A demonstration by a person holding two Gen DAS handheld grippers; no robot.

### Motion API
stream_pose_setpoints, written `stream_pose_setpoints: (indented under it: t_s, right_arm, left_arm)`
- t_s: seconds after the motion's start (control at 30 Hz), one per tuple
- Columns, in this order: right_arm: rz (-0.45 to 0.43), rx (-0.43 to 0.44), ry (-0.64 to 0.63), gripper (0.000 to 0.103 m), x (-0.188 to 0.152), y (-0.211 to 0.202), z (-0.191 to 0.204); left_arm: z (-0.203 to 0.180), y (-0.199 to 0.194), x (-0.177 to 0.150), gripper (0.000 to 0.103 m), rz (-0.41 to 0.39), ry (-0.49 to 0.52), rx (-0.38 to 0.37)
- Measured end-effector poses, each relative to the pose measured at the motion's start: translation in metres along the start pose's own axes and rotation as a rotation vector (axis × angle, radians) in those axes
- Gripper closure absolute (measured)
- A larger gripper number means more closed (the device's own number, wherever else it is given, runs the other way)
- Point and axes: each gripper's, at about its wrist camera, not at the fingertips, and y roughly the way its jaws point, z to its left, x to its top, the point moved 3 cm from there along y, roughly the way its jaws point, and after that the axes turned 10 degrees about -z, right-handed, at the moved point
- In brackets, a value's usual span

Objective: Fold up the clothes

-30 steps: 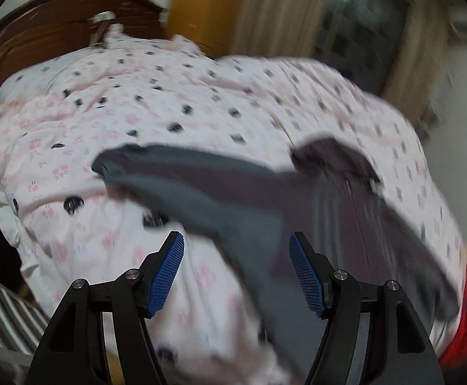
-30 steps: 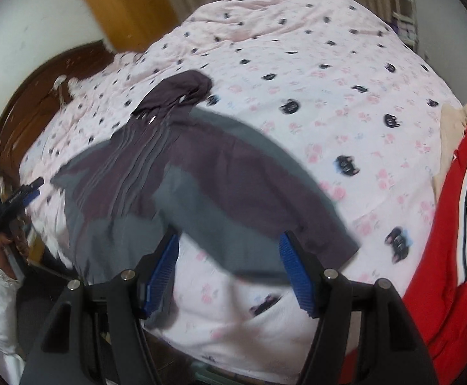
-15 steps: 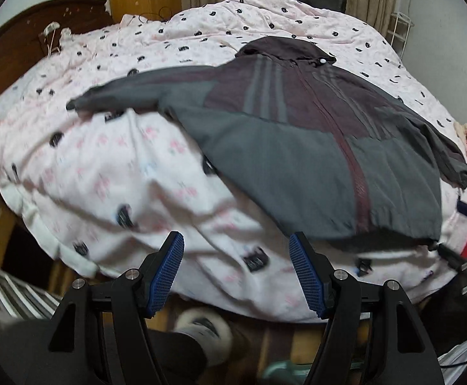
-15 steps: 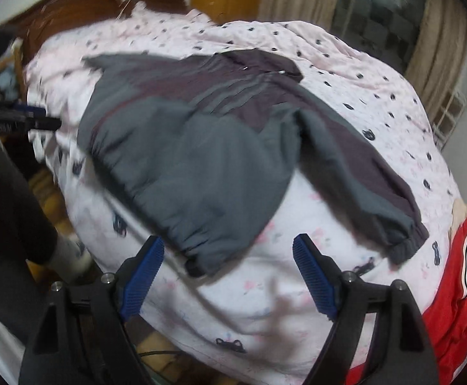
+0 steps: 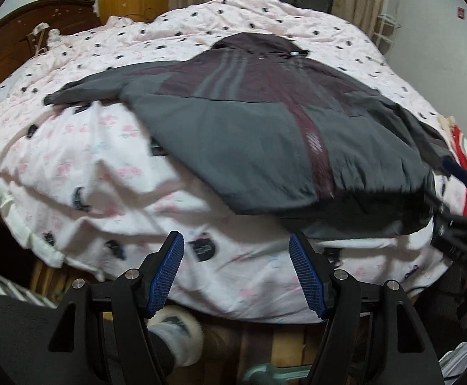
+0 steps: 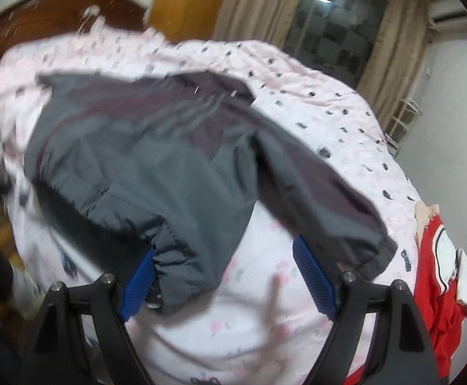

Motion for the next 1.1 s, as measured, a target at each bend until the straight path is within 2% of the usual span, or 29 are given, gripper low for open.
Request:
stream_pose_setpoints:
  t_s: [0.2,0.37,0.47,0.57,0.67,0.7,0.73,0.77,0.8,0.87,1.1]
  right_arm:
    - [-0.051,-0.020,0.035,0.019,0.025,-0.011,-0.009]
    - [-0.057,-0.053,0.050,0.019,0.029,-0.010,-0.014]
    - [-0.064,-0.071,0.079,0.018,0.031,-0.010,-0.020]
    - [-0.075,-0.094,0.099,0.018,0.034,-0.011,-0.026]
    - [-0.089,-0.114,0.124,0.018,0.036,-0.014,-0.034]
    - [-0.092,-0.118,0.133,0.017,0.037,-0.014,-0.037]
    - [-0.094,-0.119,0.141,0.017,0.038,-0.015,-0.039]
    - [-0.095,-0.121,0.149,0.017,0.039,-0.015,-0.042]
    - [-0.097,-0.122,0.155,0.016,0.039,-0.016,-0.044]
    - [-0.103,-0.122,0.156,0.016,0.040,-0.017,-0.045]
    - [-0.136,-0.120,0.187,0.016,0.050,-0.029,-0.055]
  left_arm:
    - [-0.022,0.009,0.015,0.040,-0.068,-0.024,-0.055]
    - [-0.018,0.027,0.029,0.040,-0.132,-0.083,-0.003]
    - [-0.014,0.037,0.032,0.040,-0.167,-0.090,0.050]
    - [-0.009,0.036,0.030,0.040,-0.234,-0.057,0.174]
    - [0.002,0.033,0.031,0.039,-0.260,-0.058,0.265]
    - [0.008,0.032,0.030,0.039,-0.263,-0.054,0.304]
    - [0.014,0.030,0.031,0.032,-0.265,-0.060,0.331]
    - [0.020,0.029,0.031,0.021,-0.266,-0.070,0.350]
    - [0.025,0.025,0.032,0.020,-0.275,-0.081,0.372]
    - [0.031,0.012,0.036,0.018,-0.307,-0.086,0.398]
    - [0.043,-0.035,0.056,0.016,-0.404,-0.006,0.506]
